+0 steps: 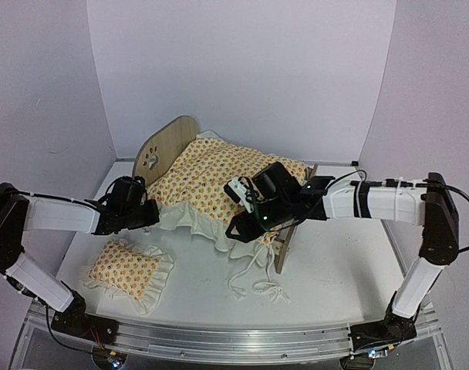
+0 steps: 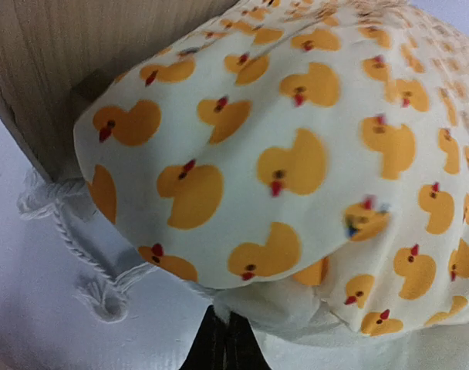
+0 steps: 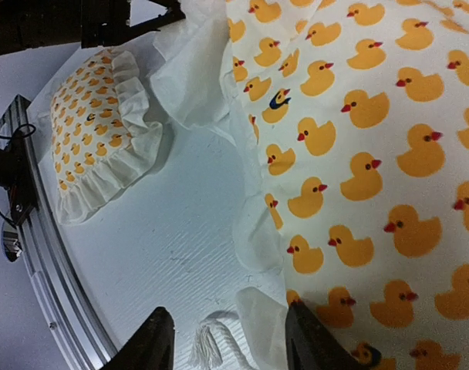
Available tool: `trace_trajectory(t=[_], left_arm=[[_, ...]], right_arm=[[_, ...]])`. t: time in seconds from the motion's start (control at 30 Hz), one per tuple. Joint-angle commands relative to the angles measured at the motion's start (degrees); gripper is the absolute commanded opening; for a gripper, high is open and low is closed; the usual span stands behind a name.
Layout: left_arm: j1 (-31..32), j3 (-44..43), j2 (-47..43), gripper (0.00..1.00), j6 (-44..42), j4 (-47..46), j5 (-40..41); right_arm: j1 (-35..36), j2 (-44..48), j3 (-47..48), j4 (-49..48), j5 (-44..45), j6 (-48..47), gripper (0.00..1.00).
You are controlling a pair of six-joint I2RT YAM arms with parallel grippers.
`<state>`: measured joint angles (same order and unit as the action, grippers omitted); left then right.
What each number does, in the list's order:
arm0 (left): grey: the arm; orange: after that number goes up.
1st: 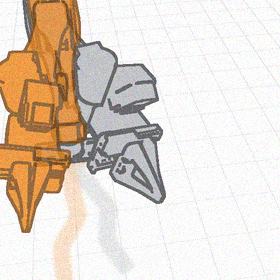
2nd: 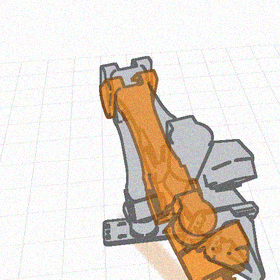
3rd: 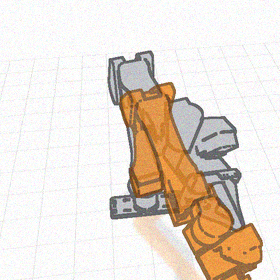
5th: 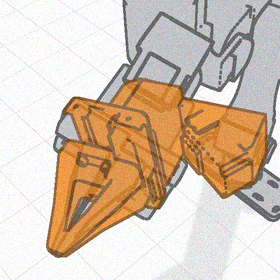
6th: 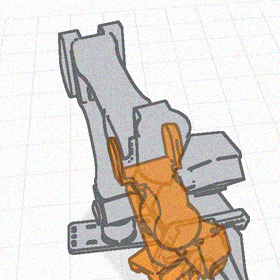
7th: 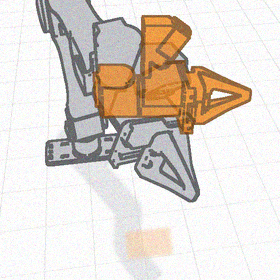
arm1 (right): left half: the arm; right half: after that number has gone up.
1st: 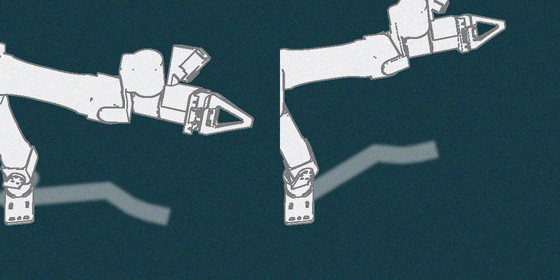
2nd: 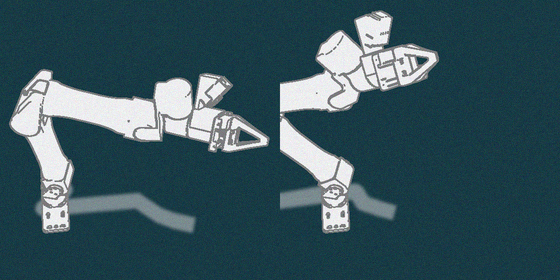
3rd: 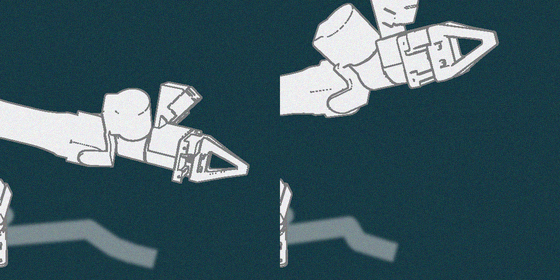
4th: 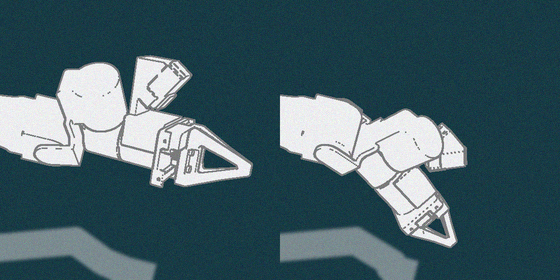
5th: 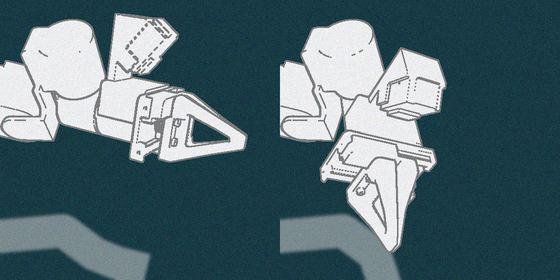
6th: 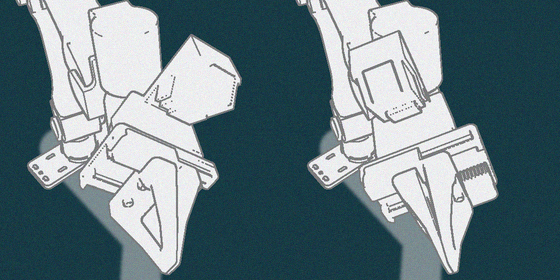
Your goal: Set up the pet bed
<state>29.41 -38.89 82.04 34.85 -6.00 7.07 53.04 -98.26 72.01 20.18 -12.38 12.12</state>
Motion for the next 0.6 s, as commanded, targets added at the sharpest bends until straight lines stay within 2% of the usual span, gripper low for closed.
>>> trace_trajectory(t=[0.0, 0.13, 0.3, 0.4, 0.43, 0.53, 0.57], left_arm=[[-0.6, -2.1, 2.9, 0.0, -7.7, 5.6, 7.9], [-1.0, -4.0, 6.5, 0.0, -7.9, 9.0, 15.9], [-1.1, -7.4, 9.0, 0.0, -9.7, 8.2, 19.5], [-1.1, -7.5, 7.2, 0.0, -11.5, 6.3, 21.1], [-1.1, -7.8, 6.5, 0.03, -12.7, 6.4, 21.3], [-1.0, -9.6, 1.7, 0.35, -12.0, 14.7, 16.9], [-1.1, -9.3, -0.9, 0.41, -10.4, 18.5, 14.6]], right_arm=[[0.3, -2.6, 2.0, -2.3, 9.4, 3.9, 0.42], [0.0, -2.9, -0.1, -2.4, 17.2, 6.7, 0.32], [-0.8, -2.4, -3.2, -2.6, 20.3, 7.4, 0.32], [-0.9, -1.9, -2.6, -2.5, 16.9, 5.1, 0.33], [-0.9, -1.4, -2.4, -2.5, 14.0, 4.0, 0.33], [-0.8, 2.4, -3.1, -2.5, 0.9, 1.5, 0.43], [-0.9, 4.3, -3.4, -2.4, -2.0, 1.3, 0.47]])
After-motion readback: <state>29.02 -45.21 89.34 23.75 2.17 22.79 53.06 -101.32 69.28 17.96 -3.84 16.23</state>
